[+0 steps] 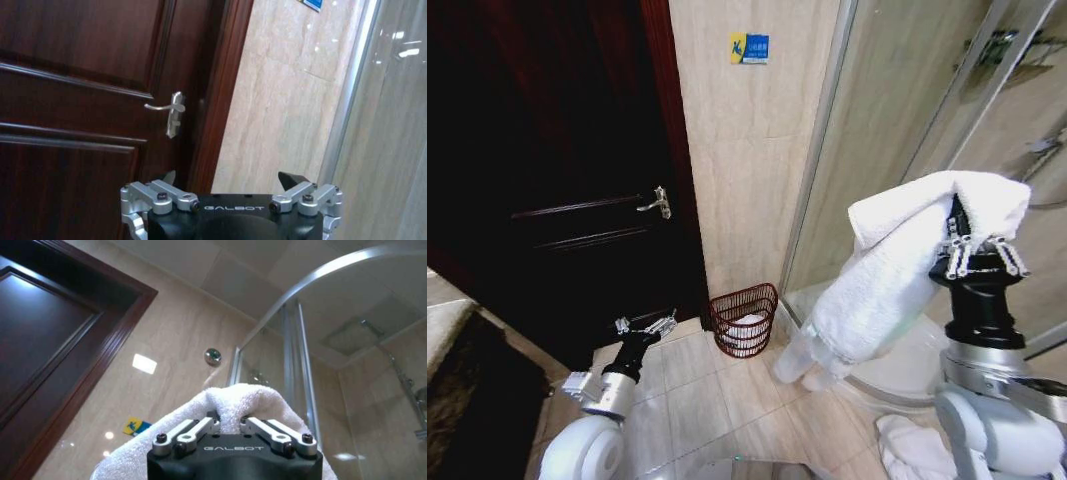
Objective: Discard the used towel into the hamper.
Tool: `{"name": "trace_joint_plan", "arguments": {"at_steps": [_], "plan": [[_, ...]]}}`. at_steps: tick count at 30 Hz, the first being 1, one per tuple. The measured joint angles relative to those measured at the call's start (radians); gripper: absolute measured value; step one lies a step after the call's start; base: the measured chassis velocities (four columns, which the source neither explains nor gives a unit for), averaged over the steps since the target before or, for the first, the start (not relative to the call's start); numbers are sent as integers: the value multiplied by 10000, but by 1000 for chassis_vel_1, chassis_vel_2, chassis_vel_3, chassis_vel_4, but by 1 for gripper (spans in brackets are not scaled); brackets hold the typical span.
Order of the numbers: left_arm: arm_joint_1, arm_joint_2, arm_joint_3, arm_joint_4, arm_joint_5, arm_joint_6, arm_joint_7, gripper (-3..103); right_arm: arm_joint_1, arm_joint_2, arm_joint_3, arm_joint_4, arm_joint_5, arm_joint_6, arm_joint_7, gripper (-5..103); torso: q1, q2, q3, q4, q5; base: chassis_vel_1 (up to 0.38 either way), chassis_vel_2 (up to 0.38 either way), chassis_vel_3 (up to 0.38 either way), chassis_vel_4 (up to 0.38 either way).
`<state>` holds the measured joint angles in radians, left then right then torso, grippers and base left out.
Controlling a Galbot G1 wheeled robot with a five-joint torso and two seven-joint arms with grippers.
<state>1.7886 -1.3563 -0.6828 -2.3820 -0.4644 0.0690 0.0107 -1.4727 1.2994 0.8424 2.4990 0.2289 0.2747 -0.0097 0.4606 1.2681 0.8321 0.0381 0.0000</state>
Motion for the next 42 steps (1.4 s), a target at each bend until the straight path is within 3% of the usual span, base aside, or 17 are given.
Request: {"name": "trace_joint_plan", "arguments": {"at_steps": [15, 23, 29, 36, 42], "plan": [[0, 0, 0, 0, -1, 0, 0, 100, 113, -236, -113, -183, 292, 210, -207, 9, 0, 0, 0, -2, 2, 27, 28, -29, -24], [0, 0, 0, 0, 0, 0, 0, 100, 1057, -1465, -163, -361, 1329, -219, -226, 9, 0, 0, 0, 0, 0, 5, 5, 4, 7], [0, 0, 0, 0, 0, 0, 0, 100, 1675, -1903, -212, -578, 1744, -341, -259, 9, 0, 0, 0, 1, -1, 54, 48, 55, 59], [0, 0, 0, 0, -1, 0, 0, 100, 2818, -2482, -37, -1323, 2361, -335, -267, 9, 0, 0, 1, 0, 2, 74, 79, 81, 88], [1, 0, -1, 0, 0, 0, 0, 100, 4572, -2976, -311, -2956, 2864, -252, -497, 9, 0, 0, 1, 5, 1, 88, 77, 60, 71]]}}
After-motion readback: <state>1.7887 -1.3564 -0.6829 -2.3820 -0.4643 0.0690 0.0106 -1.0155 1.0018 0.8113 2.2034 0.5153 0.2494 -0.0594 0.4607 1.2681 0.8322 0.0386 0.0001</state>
